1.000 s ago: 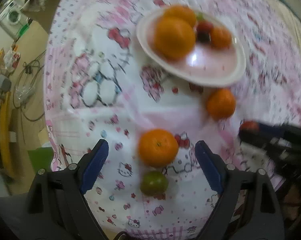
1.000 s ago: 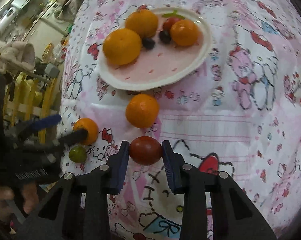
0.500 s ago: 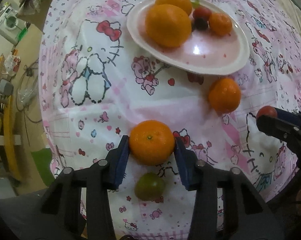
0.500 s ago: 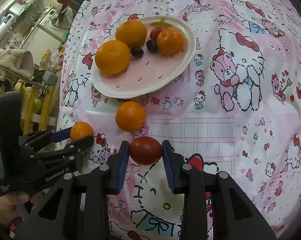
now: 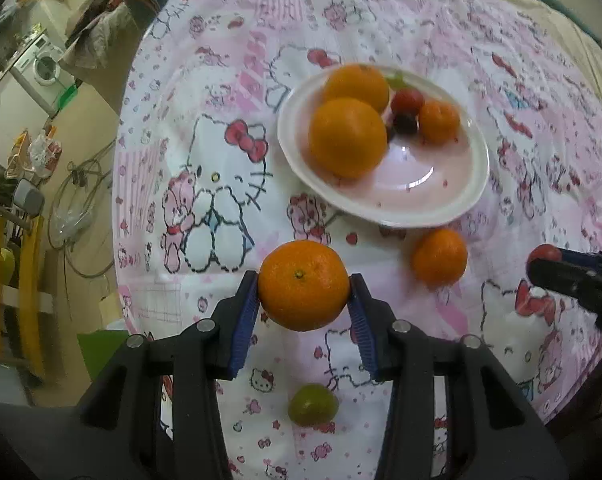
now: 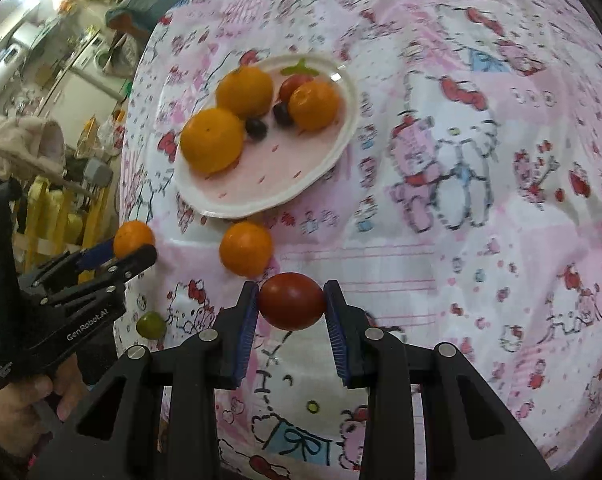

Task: Organize fruits
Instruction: 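Carry the tomato and tangerine onto the plate and open both tools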

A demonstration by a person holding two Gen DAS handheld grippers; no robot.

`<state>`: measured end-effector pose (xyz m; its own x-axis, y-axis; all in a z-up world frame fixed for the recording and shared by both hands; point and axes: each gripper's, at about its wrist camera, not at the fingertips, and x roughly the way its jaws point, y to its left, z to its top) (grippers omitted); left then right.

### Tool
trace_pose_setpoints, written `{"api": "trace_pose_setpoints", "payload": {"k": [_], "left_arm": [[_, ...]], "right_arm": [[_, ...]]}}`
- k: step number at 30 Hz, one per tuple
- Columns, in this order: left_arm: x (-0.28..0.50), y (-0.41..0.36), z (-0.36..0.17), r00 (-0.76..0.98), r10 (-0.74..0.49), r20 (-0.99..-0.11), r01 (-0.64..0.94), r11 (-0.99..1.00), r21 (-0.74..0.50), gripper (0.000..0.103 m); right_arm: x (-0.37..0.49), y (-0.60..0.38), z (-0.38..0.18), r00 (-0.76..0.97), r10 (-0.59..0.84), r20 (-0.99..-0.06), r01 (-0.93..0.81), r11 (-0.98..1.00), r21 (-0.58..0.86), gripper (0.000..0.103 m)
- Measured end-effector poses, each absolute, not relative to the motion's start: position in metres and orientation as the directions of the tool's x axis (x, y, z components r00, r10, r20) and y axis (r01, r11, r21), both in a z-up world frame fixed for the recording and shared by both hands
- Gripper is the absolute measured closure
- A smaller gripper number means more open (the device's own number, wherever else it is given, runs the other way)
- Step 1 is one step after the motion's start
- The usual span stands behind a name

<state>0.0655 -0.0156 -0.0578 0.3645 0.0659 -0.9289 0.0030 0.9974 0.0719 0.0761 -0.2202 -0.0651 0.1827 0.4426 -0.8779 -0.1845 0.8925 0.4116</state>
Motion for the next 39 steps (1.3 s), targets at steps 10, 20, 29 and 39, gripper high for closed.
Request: {"api": "trace_pose_setpoints", "payload": {"k": [10,20,29,39], "left_arm": [[0.071,-0.01,-0.031,0.481,0.039,-0.876,-0.055,0.998,0.013,0.063],[0.102,-0.006,-0.003,0.501,0.015,-0.865,-0.06,0.998,-0.018,0.063],[0.152,0.016,-0.017,0.438,-0.042,-0.898,-0.081,0.993,-0.086,0.063],[0.196,0.021,-0.047,0.377,-0.135,-0.916,-0.095,0.978,-0.183,0.063]], "right_arm": [[0.082,-0.255,-0.014,0.407,0.489,-0.771,-0.15,0.869,0.472,0.068],[0.093,-0.264,0.015,0.494,0.526,-0.692,-0.201,0.844,0.497,0.068],[0.138,-0.265,-0.005,0.448,0.544,-0.71,-0.157,0.829,0.537,0.068],[0.178,-0.231,-0.053,0.299,0.547,-0.782,-0.169,0.836,0.521,0.068]]}}
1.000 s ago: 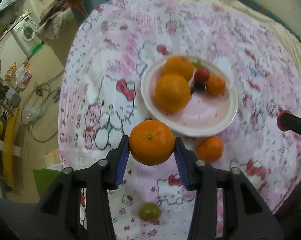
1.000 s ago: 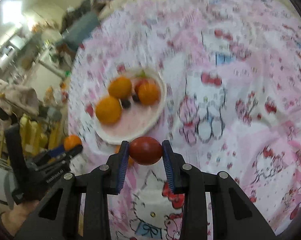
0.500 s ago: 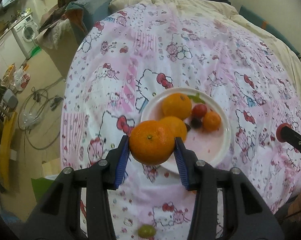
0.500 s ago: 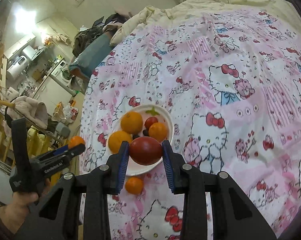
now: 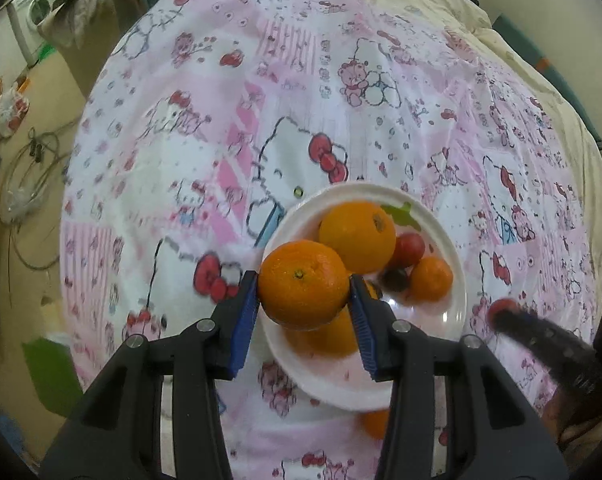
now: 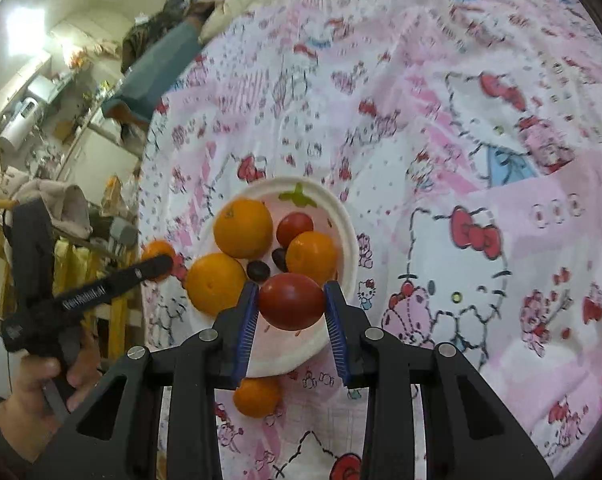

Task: Organize fruits
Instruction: 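Carry the tomato and tangerine onto the plate and open both tools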

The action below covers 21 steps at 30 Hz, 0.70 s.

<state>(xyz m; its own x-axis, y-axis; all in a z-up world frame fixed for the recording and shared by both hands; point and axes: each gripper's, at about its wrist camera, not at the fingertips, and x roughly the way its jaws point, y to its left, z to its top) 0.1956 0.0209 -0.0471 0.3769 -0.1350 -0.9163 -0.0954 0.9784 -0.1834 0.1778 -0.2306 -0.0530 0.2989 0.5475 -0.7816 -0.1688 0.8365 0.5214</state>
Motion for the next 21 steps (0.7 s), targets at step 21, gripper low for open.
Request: {"api": "trace_pose_setpoints", "payload": {"k": [21], "left_arm": [[0.232,0.022,-0.088,0.263,-0.132,-0.956,-0.134,0.976,-0.171,0.061]], "right_arm": [[0.191,-0.2,-0.097,0.183,0.561,-0.807,-0.186,0.826,0.532,0.065]]}}
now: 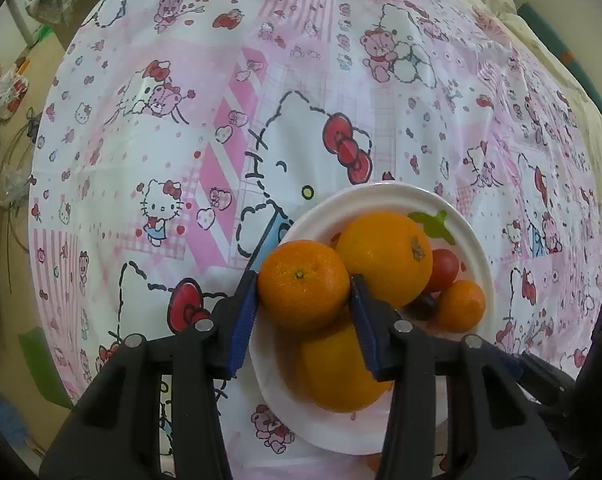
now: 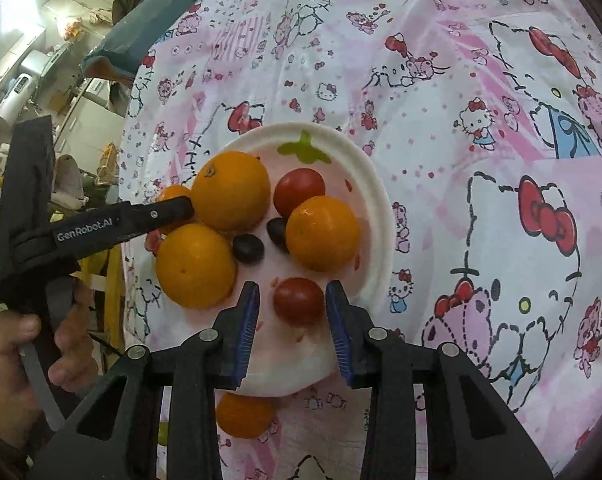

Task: Organize fruits
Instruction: 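Carry the tomato and tangerine onto the plate and open both tools, then withdraw both tools toward the last tangerine and the green fruit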

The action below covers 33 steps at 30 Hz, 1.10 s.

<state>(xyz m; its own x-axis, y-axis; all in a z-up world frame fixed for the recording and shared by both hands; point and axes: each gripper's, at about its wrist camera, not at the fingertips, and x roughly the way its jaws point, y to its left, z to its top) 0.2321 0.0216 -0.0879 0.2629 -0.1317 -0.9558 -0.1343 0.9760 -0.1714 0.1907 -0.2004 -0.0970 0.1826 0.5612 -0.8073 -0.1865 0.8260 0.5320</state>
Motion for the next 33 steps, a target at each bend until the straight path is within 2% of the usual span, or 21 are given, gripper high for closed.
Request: {"api": "trace_pose_setpoints", "payload": {"k": [1,3,5,10,15,18,21,24,33], "left_arm": [[0.232,0.021,-0.088,0.26,-0.128,-0.957,-0.122,0.979,-0.164,0.061],[0.229,0.018,-0.086,0.265,-0.11,-0.958,-0.095,0.986,-0.139,0.053],[0.226,0.014,-0.081,0.286,-0.091,-0.954,-0.075,0.99,-0.117,0.041],[0.221,0.007,-0.069,0.32,-0.075,-0.945,-0.027,0.996,-0.088,0.032],[0.213,0.005,-0.06,0.359,-0.063,-0.931,-0.001,0.998,-0.068,0.032],[0.21,0.006,-0.056,0.361,-0.086,-0.928,-0.01,0.995,-0.097,0.031],[0.204,0.004,-0.049,0.38,-0.09,-0.921,-0.013,0.995,-0.102,0.032],[0.194,0.002,-0.038,0.406,-0.095,-0.909,0.0,0.995,-0.104,0.032],[0.161,0.0,-0.006,0.501,-0.072,-0.863,0.024,0.997,-0.069,0.032]], "right_arm": [[0.191,-0.201,-0.096,0.184,0.563,-0.805,-0.187,0.825,0.534,0.065],[0.19,-0.201,-0.094,0.192,0.56,-0.806,-0.191,0.827,0.529,0.065],[0.189,-0.202,-0.093,0.197,0.558,-0.806,-0.193,0.828,0.526,0.065],[0.188,-0.202,-0.091,0.197,0.557,-0.807,-0.198,0.829,0.523,0.065],[0.186,-0.206,-0.086,0.216,0.545,-0.81,-0.187,0.838,0.513,0.065],[0.182,-0.21,-0.078,0.24,0.545,-0.804,-0.18,0.838,0.515,0.064],[0.178,-0.214,-0.072,0.255,0.551,-0.795,-0.171,0.835,0.523,0.055],[0.174,-0.218,-0.065,0.266,0.543,-0.796,-0.173,0.84,0.515,0.041],[0.158,-0.228,-0.04,0.312,0.544,-0.779,-0.176,0.839,0.515,0.03]]}}
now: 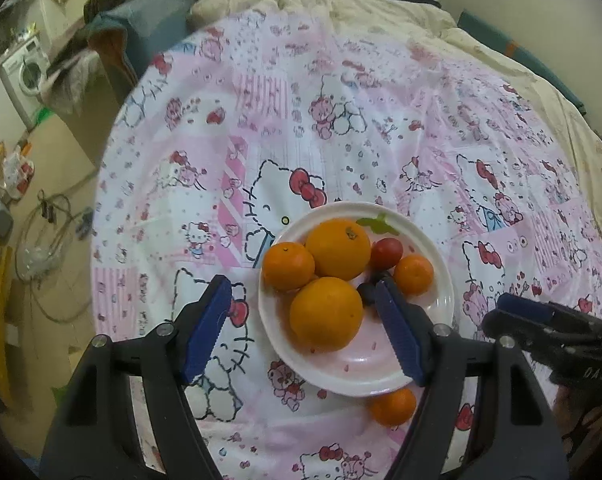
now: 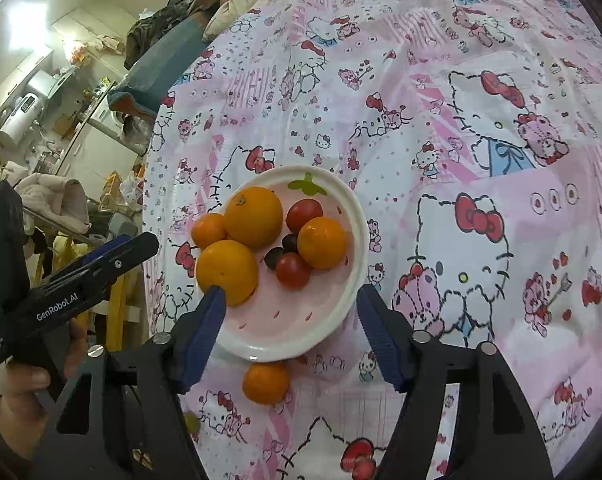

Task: Organize fruits
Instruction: 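Withdraw both tools toward the last tangerine and the green fruit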

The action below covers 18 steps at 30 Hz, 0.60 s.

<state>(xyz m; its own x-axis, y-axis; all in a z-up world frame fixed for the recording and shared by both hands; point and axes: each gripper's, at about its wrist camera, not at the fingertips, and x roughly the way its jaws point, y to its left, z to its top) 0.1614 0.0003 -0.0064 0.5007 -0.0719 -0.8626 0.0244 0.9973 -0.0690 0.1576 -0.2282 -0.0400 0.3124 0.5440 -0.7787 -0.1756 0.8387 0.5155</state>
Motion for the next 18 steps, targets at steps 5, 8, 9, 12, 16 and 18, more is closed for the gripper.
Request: {"api": "trace_pose_setpoints", "payload": {"k": [5,8,9,12,16,18], "left_arm": [[0.142,0.005,-0.006,0.481,-0.081,-0.873,0.005,0.996,-0.089,0.031],[0.128,0.006,-0.01,0.451,-0.078,-0.889,-0.004,0.996,-0.09,0.032],[0.123,0.005,-0.012,0.437,-0.073,-0.896,-0.003,0.997,-0.083,0.031],[0.106,0.007,-0.015,0.423,-0.081,-0.902,0.0,0.996,-0.089,0.031],[0.089,0.01,-0.014,0.426,-0.086,-0.901,-0.013,0.995,-0.101,0.031],[0.082,0.012,-0.014,0.426,-0.087,-0.9,-0.019,0.994,-0.105,0.031]], "right_arm": [[0.143,-0.23,-0.029,0.325,0.535,-0.78,-0.197,0.845,0.498,0.024],[0.135,-0.233,-0.028,0.32,0.538,-0.78,-0.186,0.843,0.505,0.018],[0.132,-0.234,-0.028,0.318,0.542,-0.778,-0.179,0.84,0.512,0.014],[0.122,-0.238,-0.026,0.327,0.543,-0.774,-0.168,0.839,0.517,0.013],[0.113,-0.241,-0.027,0.322,0.546,-0.773,-0.151,0.836,0.528,0.013],[0.109,-0.242,-0.029,0.317,0.55,-0.773,-0.141,0.833,0.535,0.013]]}}
